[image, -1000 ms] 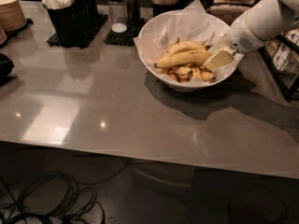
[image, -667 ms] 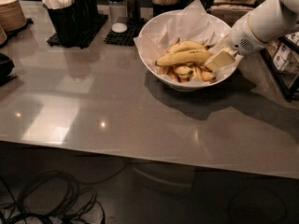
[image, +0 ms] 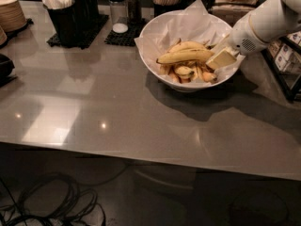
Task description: Pick banana from white bowl
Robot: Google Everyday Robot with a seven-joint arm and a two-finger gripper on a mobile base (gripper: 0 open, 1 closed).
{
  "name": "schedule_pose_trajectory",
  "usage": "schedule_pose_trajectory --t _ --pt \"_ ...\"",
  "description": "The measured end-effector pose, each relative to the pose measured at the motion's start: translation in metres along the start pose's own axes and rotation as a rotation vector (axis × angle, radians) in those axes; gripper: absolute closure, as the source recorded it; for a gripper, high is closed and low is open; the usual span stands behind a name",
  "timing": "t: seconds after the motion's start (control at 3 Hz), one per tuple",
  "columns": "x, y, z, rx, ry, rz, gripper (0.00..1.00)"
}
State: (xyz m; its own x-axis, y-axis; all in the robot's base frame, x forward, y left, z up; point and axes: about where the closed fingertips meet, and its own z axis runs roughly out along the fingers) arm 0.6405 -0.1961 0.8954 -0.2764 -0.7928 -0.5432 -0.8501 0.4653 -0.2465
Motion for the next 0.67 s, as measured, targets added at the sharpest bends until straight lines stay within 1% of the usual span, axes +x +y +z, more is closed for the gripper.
schedule_pose_trajectory --t 0.33,0.67 --pt "-0.005 0.000 -0.004 -0.001 -0.007 -0.023 1.00" --pt "-0.016 0.002 -0.014 -0.019 -0.018 -0.064 1.00"
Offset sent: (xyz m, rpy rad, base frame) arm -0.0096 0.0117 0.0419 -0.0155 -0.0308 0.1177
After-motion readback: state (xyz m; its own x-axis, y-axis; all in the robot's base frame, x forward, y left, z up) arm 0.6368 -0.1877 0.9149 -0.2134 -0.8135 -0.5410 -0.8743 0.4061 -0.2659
